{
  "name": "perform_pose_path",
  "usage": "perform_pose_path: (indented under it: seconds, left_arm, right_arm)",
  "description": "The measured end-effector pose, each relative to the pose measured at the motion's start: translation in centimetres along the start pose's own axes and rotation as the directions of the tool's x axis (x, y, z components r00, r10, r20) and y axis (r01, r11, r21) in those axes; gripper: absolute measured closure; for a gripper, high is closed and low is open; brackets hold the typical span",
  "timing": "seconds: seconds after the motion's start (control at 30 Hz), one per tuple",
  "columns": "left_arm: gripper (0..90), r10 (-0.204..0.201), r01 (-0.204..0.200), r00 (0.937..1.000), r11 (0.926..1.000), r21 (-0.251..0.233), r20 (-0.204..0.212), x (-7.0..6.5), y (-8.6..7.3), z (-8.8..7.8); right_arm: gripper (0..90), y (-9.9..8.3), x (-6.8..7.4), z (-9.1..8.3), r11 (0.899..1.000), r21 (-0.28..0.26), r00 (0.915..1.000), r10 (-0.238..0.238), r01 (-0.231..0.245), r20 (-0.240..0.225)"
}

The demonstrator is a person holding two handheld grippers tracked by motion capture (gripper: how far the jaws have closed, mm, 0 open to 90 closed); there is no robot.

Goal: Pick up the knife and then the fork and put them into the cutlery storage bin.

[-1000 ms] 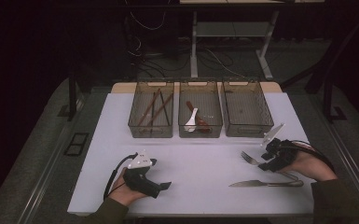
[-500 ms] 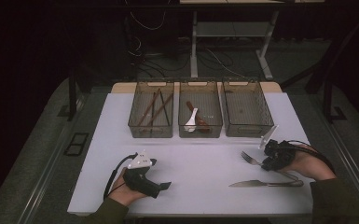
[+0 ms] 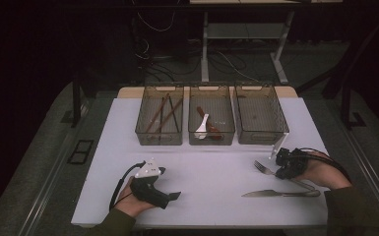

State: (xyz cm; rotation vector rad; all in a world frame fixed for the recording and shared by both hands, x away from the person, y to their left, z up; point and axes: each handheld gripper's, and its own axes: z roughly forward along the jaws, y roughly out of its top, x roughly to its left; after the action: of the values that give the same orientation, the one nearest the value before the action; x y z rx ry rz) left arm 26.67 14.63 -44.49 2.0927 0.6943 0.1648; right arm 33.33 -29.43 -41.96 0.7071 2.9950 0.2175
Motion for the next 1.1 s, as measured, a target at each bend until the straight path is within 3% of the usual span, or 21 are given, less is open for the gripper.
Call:
perform_pose_path:
  seconds: [0.2, 0.47, 0.67, 0.9, 1.0, 1.1]
  left_arm:
    - [0.0, -0.001, 0.001, 1.0000, 1.0000, -0.003, 0.000, 0.0, 0.0, -0.1]
    - [0.0, 0.001, -0.001, 1.0000, 1.0000, -0.007, 0.002, -0.1, 0.0, -0.2]
    - [0.0, 0.004, -0.004, 1.0000, 0.9999, -0.014, 0.004, -0.1, 0.0, -0.2]
    - [0.0, 0.019, -0.019, 0.9998, 0.9997, -0.016, 0.001, 0.0, 0.0, -0.2]
    - [0.0, 0.018, -0.018, 0.9998, 0.9996, -0.022, 0.000, 0.0, -0.1, -0.3]
    - [0.0, 0.017, -0.017, 0.9998, 0.9996, -0.024, 0.001, 0.0, -0.1, -0.3]
  right_arm:
    - [85.1, 0.0, 0.0, 0.0, 1.000, -0.004, 1.0000, -0.008, 0.008, -0.002]
    - [85.1, -0.4, -0.4, -0.4, 0.999, -0.048, 1.0000, 0.000, 0.001, 0.008]
    - [85.2, -0.8, -0.7, -1.2, 0.990, -0.141, 0.9997, 0.024, -0.023, 0.008]
    - [85.2, -1.7, -1.1, -2.1, 0.962, -0.263, 0.9974, 0.071, -0.071, -0.009]
    - [85.2, -2.1, -1.4, -2.4, 0.945, -0.311, 0.9944, 0.103, -0.106, -0.026]
    - [85.2, -2.5, -1.7, -2.7, 0.921, -0.366, 0.9907, 0.132, -0.135, -0.033]
